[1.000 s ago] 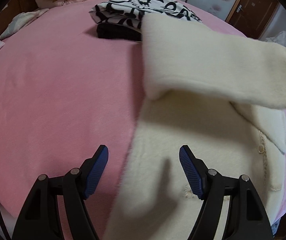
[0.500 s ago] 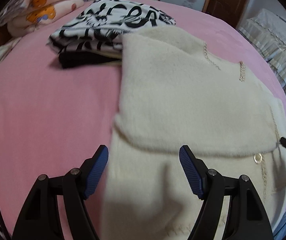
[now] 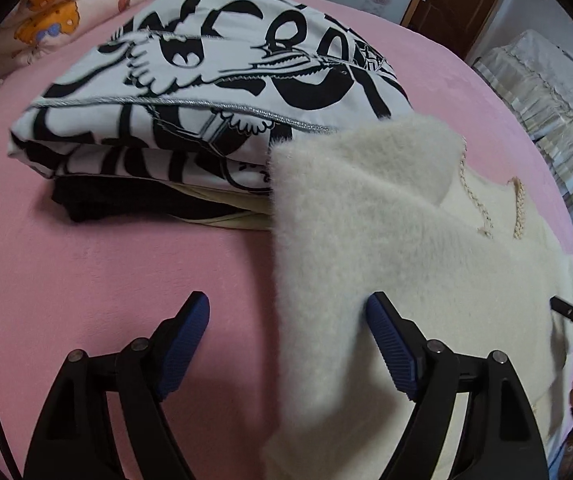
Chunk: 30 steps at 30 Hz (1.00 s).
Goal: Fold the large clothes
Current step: 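Grasp the folded panel edge with the left tool and straighten it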
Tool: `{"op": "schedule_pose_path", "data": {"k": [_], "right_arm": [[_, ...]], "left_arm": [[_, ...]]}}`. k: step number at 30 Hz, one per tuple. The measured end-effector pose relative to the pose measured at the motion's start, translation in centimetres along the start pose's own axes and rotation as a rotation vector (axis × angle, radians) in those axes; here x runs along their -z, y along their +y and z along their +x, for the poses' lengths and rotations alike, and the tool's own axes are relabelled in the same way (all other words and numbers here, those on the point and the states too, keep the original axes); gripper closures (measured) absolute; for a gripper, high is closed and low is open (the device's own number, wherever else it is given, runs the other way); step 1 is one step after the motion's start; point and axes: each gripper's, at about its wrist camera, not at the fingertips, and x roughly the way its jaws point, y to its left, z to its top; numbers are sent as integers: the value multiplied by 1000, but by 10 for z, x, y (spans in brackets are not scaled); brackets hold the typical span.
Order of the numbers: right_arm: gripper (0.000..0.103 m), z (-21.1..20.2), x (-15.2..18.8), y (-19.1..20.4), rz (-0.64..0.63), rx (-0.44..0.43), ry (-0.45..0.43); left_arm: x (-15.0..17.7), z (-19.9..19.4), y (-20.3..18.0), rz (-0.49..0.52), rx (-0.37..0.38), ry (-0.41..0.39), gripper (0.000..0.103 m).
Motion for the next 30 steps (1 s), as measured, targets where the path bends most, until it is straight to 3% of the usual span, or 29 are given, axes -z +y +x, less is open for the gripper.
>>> {"op": "schedule_pose_path", "data": {"k": [1,2,4,5,6,8,11,14,21,24,26,28,30], "right_arm": [[42,1,1,4,-18,13,-7],[46,3,2,9,-40,41,-4],[68,3,4,15,-81,94,-7],[80,1,4,16,-88,82,-9],[87,-4,5,18,-87,82,-23],[88,-18,3,26,-115,105,-78],[88,-44,-6,39,-140,104,-188],[88,-47,-22,45,-140,124,-253],[85,32,-32,37,-146,223,-109],[73,16,-31,38,-115,239,-106],[65,-3,-25,40,-106,227,-136],[61,-24,-14,45,-118,237,-188],[61,-41,-1,49,-126,232,-219]], "left_arm": [[-1,3,-1,-9,27,2,27],[-2,5,-4,-11,57,5,53],[-2,6,-15,10,102,12,87],[0,3,-23,19,62,-10,91],[0,-2,-29,32,41,-37,92],[1,-15,-38,48,7,-86,93],[-5,-35,-39,13,30,-160,93],[-11,-32,-38,14,-2,-192,93],[1,8,-35,28,-77,-170,92],[2,5,-38,51,-111,-153,82],[3,-6,-40,62,-173,-149,61],[12,-25,-44,74,-220,-171,54],[22,-45,-53,84,-208,-203,53]]}}
